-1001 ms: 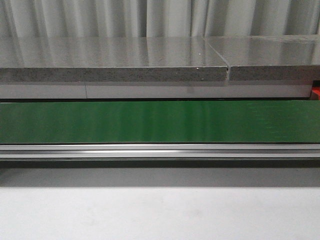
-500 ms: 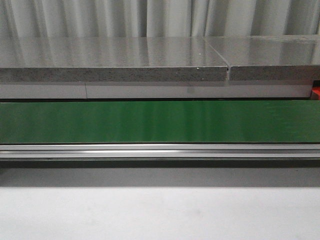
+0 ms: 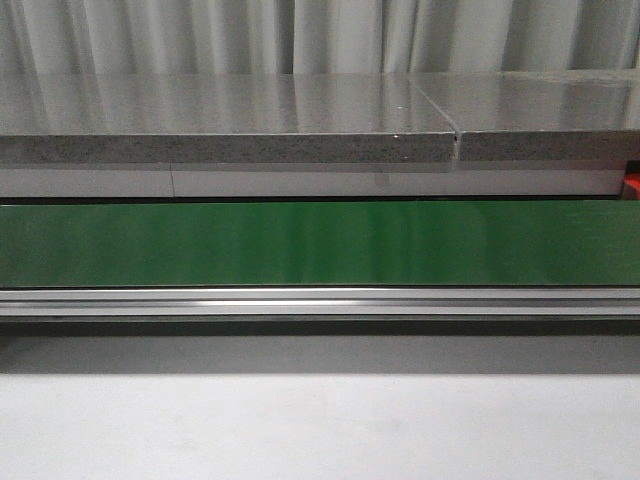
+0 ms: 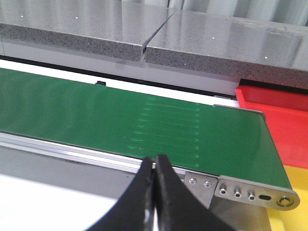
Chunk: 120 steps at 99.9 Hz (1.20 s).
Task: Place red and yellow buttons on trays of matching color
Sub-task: 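Close the left gripper on the red push-button's cap, then carry the red button onto the green belt and open the left gripper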
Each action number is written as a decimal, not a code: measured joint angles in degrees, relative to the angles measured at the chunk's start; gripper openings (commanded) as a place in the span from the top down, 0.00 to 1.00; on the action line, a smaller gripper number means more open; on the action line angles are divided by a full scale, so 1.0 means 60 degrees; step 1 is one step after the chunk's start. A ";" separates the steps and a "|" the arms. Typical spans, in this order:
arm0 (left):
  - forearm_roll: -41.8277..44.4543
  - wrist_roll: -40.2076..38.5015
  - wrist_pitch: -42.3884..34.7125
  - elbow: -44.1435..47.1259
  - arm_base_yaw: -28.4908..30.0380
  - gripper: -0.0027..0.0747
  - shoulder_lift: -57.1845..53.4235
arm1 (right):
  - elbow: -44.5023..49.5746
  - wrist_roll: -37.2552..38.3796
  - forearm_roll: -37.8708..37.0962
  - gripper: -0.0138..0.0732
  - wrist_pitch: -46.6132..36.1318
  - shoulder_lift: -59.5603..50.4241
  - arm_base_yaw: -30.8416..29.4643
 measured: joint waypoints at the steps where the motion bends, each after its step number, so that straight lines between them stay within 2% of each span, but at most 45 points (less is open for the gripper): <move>1: 0.0000 0.0000 -0.0019 0.0000 0.0000 0.21 0.0053 | 0.0000 0.0000 0.0000 0.92 0.0000 0.0000 0.0000; 33: 0.0014 0.0014 -0.0639 -0.0021 0.0016 0.22 0.1148 | 0.0000 0.0000 0.0000 0.92 0.0000 0.0000 0.0000; 47: 0.0014 0.0014 -0.0699 -0.0037 0.0016 0.27 0.1408 | 0.0000 0.0000 0.0000 0.92 0.0000 0.0000 0.0000; 56: 0.0014 0.0014 -0.0698 -0.0037 0.0016 0.36 0.1471 | 0.0000 0.0000 0.0000 0.92 0.0000 0.0000 0.0000; 80: 0.0058 0.0014 -0.0718 -0.0037 0.0022 0.70 0.1480 | 0.0000 0.0000 0.0000 0.92 0.0000 0.0000 0.0000; 94: 0.0079 0.0014 -0.0700 -0.0037 0.0038 0.87 0.1459 | 0.0000 0.0000 0.0000 0.92 0.0000 0.0000 0.0000; 108: 0.0079 0.0014 -0.0459 -0.0037 0.0038 0.96 0.0956 | 0.0000 0.0000 0.0000 0.92 0.0000 0.0000 0.0000; 120: 0.0079 0.0100 -0.0131 -0.0037 -0.0159 0.99 0.0118 | 0.0000 0.0000 0.0000 0.92 0.0000 0.0000 0.0000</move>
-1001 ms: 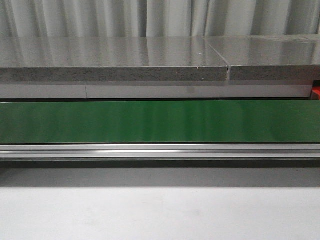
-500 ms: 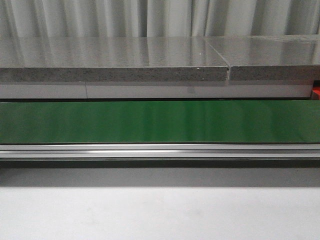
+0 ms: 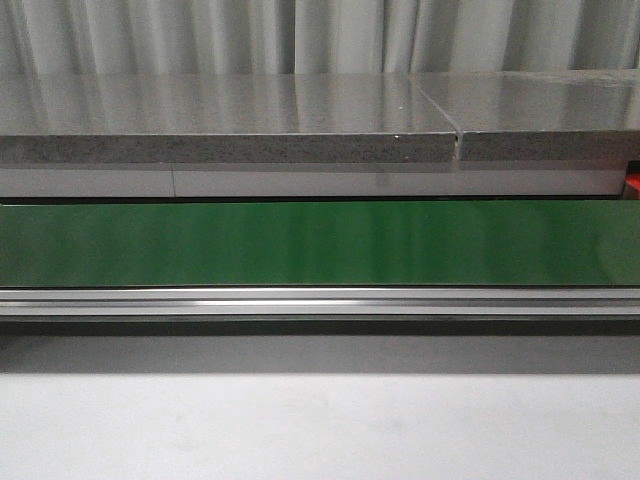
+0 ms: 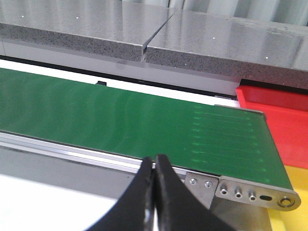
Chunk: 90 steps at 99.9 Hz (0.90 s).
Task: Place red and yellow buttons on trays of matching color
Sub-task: 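Carry the red button onto the green belt and open the left gripper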
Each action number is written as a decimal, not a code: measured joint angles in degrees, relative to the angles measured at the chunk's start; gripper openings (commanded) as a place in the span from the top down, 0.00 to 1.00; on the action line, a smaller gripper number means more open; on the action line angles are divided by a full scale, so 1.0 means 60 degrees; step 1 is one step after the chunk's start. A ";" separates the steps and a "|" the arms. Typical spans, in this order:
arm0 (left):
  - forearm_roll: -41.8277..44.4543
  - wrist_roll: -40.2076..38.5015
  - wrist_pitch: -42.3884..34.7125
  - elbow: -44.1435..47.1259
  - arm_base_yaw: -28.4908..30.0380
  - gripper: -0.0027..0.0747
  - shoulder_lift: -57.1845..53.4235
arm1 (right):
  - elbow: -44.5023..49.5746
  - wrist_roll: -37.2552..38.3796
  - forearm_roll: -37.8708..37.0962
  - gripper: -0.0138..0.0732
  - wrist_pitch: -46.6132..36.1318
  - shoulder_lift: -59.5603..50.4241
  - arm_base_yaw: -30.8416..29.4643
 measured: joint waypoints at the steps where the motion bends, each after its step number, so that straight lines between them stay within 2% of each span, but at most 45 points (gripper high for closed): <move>1: 0.0000 -0.0007 0.0024 0.0000 -0.0019 0.99 -0.0054 | 0.0000 0.0000 0.0000 0.92 0.0000 0.0000 0.0000; 2: 0.0000 0.0228 0.0402 0.0000 -0.0394 0.99 -0.0930 | 0.0000 0.0000 0.0000 0.92 0.0000 0.0000 0.0000; 16: -0.0023 0.0599 0.1098 -0.0186 -0.0974 0.99 -0.1981 | 0.0000 0.0000 0.0000 0.92 0.0000 0.0000 0.0000; 32: -0.0266 0.1295 0.1965 -0.1150 -0.1578 0.99 -0.2433 | 0.0000 0.0000 0.0000 0.92 0.0000 0.0000 0.0000; 47: -0.0800 0.2100 0.2171 -0.2172 -0.2178 0.99 -0.2450 | 0.0000 0.0000 0.0000 0.92 0.0000 0.0000 0.0000; 62: -0.1052 0.2622 0.2332 -0.3130 -0.2703 0.99 -0.1963 | 0.0000 0.0000 0.0000 0.92 0.0000 0.0000 0.0000; 90: -0.1215 0.3257 0.2820 -0.4287 -0.3558 0.99 0.0103 | 0.0000 0.0000 0.0000 0.92 0.0000 0.0000 0.0000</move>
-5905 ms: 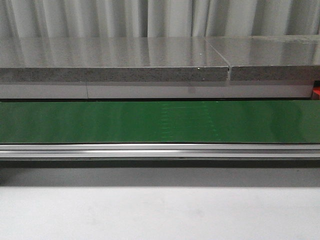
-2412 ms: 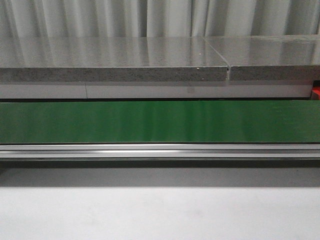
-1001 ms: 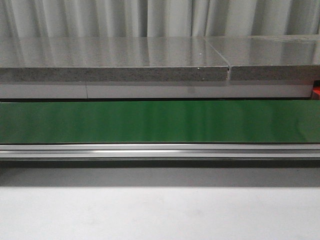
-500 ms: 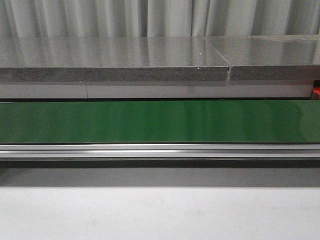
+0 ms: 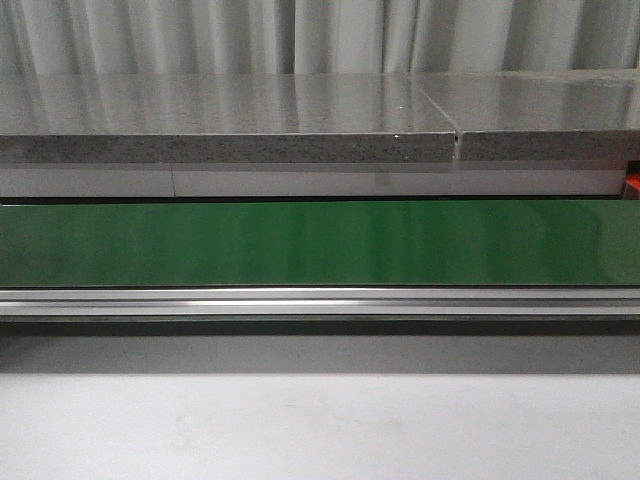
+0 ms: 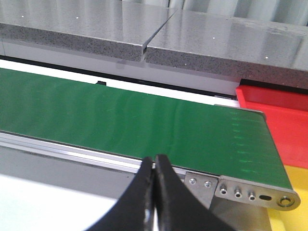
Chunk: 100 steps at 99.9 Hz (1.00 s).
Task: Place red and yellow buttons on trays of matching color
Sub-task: 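Carry the red button onto the green belt and open the left gripper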
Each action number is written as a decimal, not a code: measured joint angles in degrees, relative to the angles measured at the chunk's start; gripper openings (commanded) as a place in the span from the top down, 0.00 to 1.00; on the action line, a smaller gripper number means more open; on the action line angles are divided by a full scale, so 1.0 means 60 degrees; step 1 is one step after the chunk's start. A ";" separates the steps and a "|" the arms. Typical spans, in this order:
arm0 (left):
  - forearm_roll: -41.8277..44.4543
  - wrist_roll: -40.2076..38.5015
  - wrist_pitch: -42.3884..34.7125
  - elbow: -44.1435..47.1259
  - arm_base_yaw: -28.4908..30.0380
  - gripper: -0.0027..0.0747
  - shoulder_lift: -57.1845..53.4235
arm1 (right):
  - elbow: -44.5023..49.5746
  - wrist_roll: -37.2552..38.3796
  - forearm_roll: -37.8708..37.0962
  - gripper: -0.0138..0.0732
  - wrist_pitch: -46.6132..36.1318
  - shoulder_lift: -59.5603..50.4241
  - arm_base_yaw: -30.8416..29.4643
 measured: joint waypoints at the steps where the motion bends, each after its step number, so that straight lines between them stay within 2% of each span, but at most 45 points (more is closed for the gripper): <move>1: 0.0002 0.0022 0.0000 -0.0019 -0.0029 0.99 0.0099 | 0.0000 0.0000 0.0000 0.92 0.0000 0.0000 0.0000; 31: -0.0143 0.0083 -0.0018 -0.0442 -0.0220 0.99 0.1612 | 0.0000 0.0000 0.0000 0.92 0.0000 0.0000 0.0000; 69: -0.0204 0.0083 -0.0040 -0.0460 -0.0220 0.97 0.2272 | 0.0000 0.0000 0.0000 0.92 0.0000 0.0000 0.0000; 76: -0.0210 0.0083 -0.0040 -0.0460 -0.0220 0.90 0.2370 | 0.0000 0.0000 0.0000 0.92 0.0000 0.0000 0.0000; 83: -0.0210 0.0083 -0.0040 -0.0460 -0.0220 0.77 0.2384 | 0.0000 0.0000 0.0000 0.92 0.0000 0.0000 0.0000; 100: -0.0226 0.0125 -0.0040 -0.0460 -0.0220 0.34 0.2384 | 0.0000 0.0000 0.0000 0.92 0.0000 0.0000 0.0000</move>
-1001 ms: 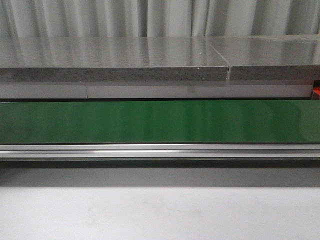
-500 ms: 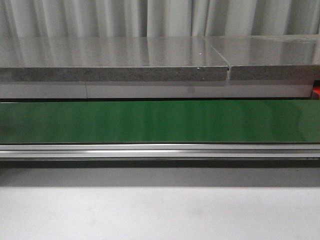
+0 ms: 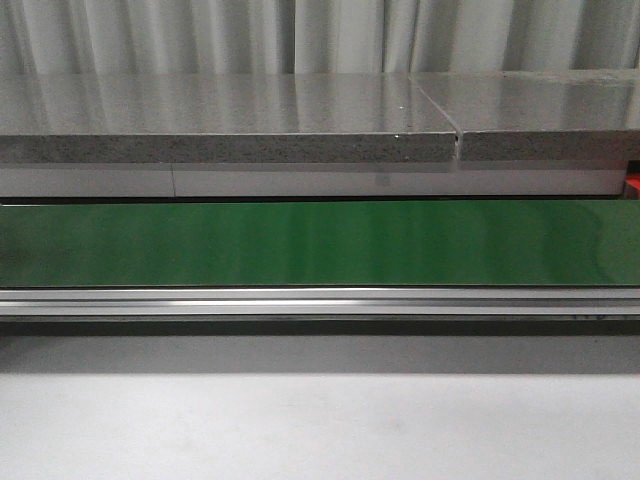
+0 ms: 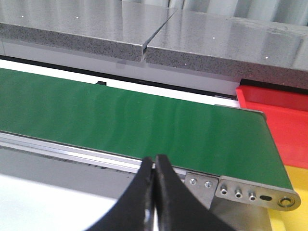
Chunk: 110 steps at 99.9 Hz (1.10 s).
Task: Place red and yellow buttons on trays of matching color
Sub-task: 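Carry the red button onto the green belt and open the left gripper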
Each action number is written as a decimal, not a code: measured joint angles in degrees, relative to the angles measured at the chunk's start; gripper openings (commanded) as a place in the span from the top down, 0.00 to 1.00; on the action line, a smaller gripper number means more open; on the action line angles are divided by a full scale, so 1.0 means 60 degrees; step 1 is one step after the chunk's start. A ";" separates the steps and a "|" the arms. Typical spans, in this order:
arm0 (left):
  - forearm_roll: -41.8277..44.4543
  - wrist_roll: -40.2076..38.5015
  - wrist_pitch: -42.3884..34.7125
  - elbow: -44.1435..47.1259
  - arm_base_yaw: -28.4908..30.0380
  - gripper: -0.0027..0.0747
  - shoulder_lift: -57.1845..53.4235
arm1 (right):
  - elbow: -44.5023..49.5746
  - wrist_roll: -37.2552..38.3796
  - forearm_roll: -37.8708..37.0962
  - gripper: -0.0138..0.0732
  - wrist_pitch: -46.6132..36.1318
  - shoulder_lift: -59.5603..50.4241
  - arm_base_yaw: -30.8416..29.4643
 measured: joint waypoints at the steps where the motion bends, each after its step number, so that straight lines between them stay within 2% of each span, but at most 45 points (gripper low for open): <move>1: 0.0000 0.0020 0.0000 0.0000 0.0000 0.32 0.0000 | 0.0000 0.0000 0.0000 0.92 0.0000 0.0000 0.0000; 7: -0.0019 0.0118 0.0000 0.0000 0.0000 0.24 0.0000 | 0.0000 0.0000 0.0000 0.92 0.0000 0.0000 0.0000; 12: -0.0019 0.0150 0.0000 0.0000 0.0000 0.22 0.0000 | 0.0000 0.0000 0.0000 0.92 0.0000 0.0000 0.0000; 37: -0.0019 0.0208 0.0000 -0.0090 0.0000 0.22 0.0000 | 0.0000 0.0000 0.0000 0.92 0.0000 0.0000 0.0000; 61: -0.0019 0.0220 0.0013 -0.0810 0.0000 0.22 -0.0118 | 0.0000 0.0000 0.0000 0.92 0.0000 0.0000 0.0000; 88: -0.0019 0.0244 0.0034 -0.1138 0.0000 0.23 -0.1095 | 0.0000 0.0000 0.0000 0.92 0.0000 0.0000 0.0000; 110: -0.0019 0.0244 0.0530 -0.1138 0.0118 0.23 -0.1902 | 0.0000 0.0000 0.0000 0.92 0.0000 0.0000 0.0000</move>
